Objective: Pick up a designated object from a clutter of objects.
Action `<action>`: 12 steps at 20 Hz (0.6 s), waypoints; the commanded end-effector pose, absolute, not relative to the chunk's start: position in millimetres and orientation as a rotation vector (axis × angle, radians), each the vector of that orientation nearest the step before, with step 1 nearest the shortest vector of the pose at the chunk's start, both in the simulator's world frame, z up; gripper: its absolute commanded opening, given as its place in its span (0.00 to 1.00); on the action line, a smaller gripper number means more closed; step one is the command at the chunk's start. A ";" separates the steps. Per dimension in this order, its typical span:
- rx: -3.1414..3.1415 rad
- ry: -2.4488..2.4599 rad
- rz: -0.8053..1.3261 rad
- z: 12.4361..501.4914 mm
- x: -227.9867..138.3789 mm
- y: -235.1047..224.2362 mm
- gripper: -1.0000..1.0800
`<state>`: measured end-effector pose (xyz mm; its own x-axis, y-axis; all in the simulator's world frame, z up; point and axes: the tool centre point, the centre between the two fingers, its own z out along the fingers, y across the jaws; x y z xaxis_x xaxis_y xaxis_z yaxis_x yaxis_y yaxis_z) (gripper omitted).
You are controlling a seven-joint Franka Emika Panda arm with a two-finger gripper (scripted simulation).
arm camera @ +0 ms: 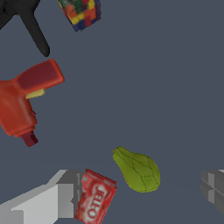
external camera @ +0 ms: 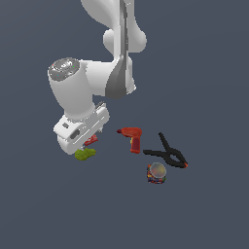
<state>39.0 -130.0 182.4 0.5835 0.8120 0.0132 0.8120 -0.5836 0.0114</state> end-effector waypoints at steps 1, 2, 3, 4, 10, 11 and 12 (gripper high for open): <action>2.751 1.508 0.024 173.9 39.2 -136.2 0.96; 2.735 1.537 0.023 170.5 39.2 -138.6 0.96; 2.718 1.566 0.022 167.2 39.1 -141.1 0.96; 2.701 1.595 0.021 163.8 39.1 -143.5 0.96; 2.594 1.765 0.015 143.3 38.0 -158.2 0.96; 2.575 1.793 0.014 139.9 37.7 -160.6 0.96; 2.556 1.821 0.012 136.4 37.4 -163.0 0.96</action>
<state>37.8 -159.3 141.7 0.3583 0.9336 0.0051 0.9336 -0.3583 0.0080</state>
